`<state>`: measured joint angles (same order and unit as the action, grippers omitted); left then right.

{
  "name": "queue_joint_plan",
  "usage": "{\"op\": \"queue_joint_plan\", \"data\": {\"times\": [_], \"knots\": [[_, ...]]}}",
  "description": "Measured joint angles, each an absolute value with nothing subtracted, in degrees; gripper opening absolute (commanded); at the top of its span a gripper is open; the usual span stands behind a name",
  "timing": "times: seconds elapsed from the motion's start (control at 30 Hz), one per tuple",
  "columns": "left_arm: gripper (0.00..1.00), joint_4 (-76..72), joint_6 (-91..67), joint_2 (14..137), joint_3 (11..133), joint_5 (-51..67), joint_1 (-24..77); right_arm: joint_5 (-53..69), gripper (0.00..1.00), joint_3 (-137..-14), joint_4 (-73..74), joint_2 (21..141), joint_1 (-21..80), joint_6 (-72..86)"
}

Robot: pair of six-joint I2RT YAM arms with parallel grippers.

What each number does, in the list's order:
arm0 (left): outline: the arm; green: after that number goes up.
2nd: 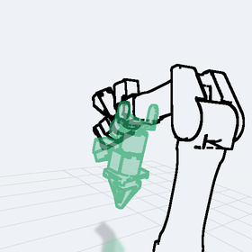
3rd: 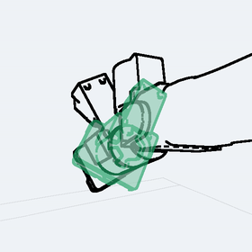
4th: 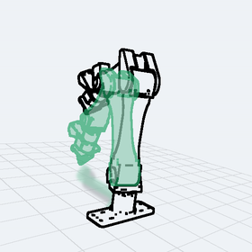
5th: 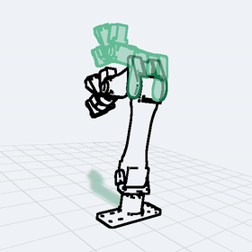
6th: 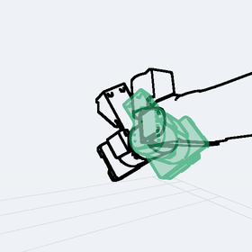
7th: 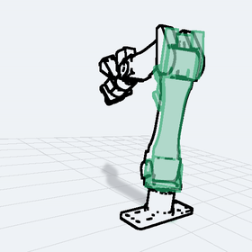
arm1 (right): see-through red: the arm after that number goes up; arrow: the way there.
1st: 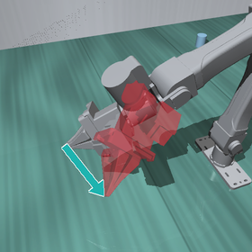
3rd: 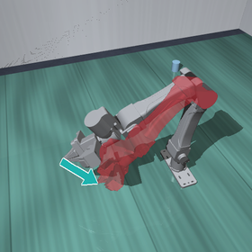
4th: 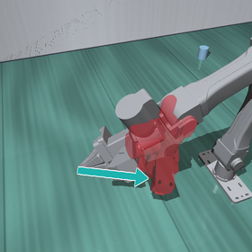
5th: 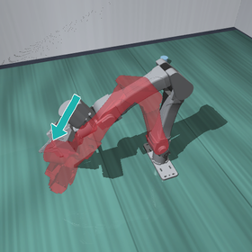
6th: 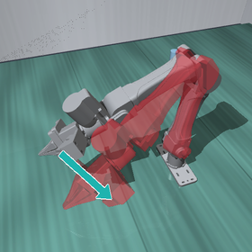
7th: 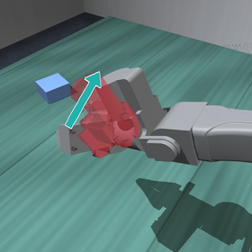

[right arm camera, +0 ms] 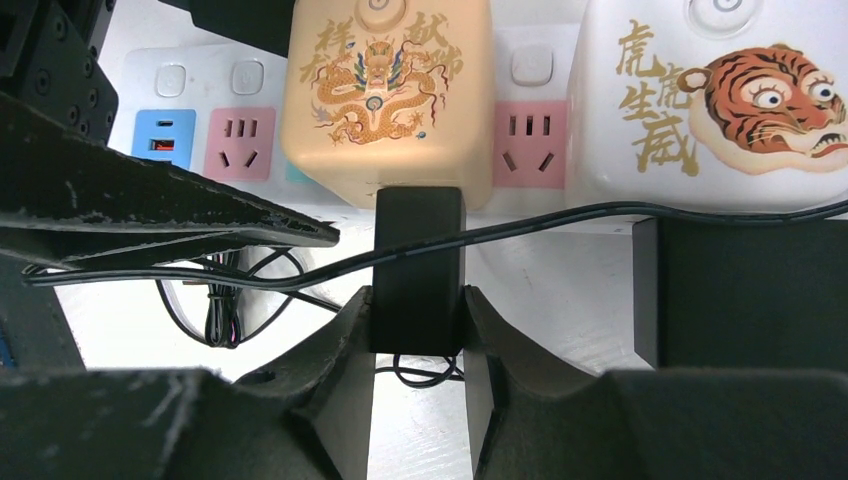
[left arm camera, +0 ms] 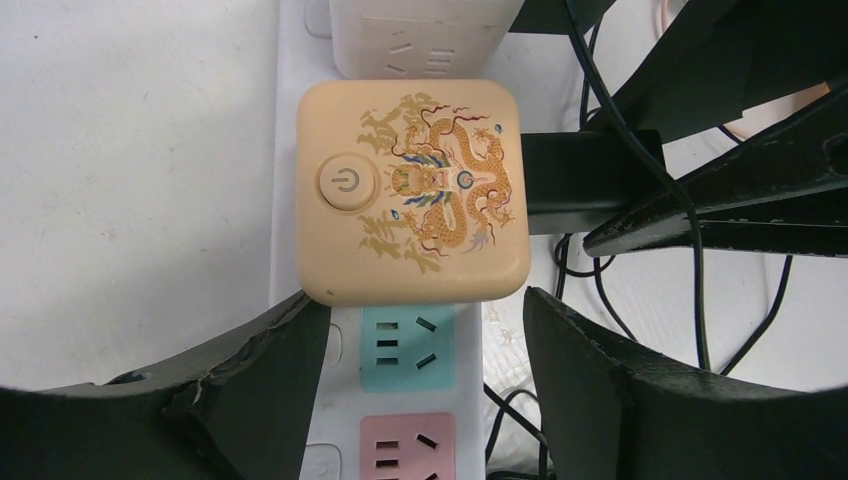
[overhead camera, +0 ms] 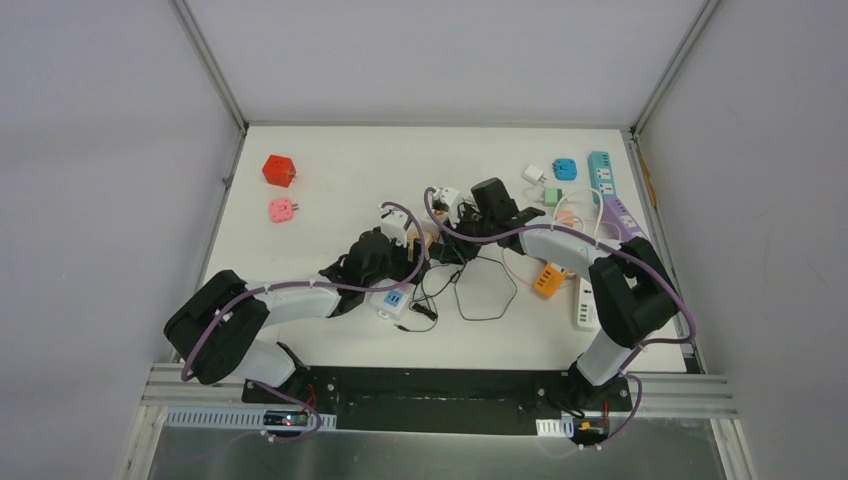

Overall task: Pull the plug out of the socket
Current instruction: Remove the plug from the socket.

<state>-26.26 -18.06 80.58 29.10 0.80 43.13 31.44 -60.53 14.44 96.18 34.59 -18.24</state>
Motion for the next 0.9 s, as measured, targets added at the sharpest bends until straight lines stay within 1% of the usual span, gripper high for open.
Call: {"op": "queue_joint_plan", "data": {"times": [0.2, 0.3, 0.57, 0.8, 0.9], "knots": [[0.72, -25.34, -18.44, 79.96, 29.10, 1.13, 43.13, 31.44, 0.00, -60.53, 14.48, 96.20, 34.59, -18.41], [0.68, -24.69, -18.50, 79.42, 29.10, 1.10, 43.07, 31.46, 0.00, -60.53, 14.48, 96.23, 34.59, -18.50], [0.68, -23.40, -18.63, 78.28, 29.10, 0.34, 42.28, 31.29, 0.00, -60.55, 14.48, 96.29, 34.59, -18.59], [0.68, -25.23, -19.53, 80.01, 29.23, 1.21, 42.24, 31.00, 0.00, -60.77, 14.72, 96.31, 34.59, -18.68], [0.66, -26.57, -20.27, 81.17, 29.52, 1.69, 41.93, 30.79, 0.00, -60.82, 14.85, 96.33, 34.59, -18.90]]}}
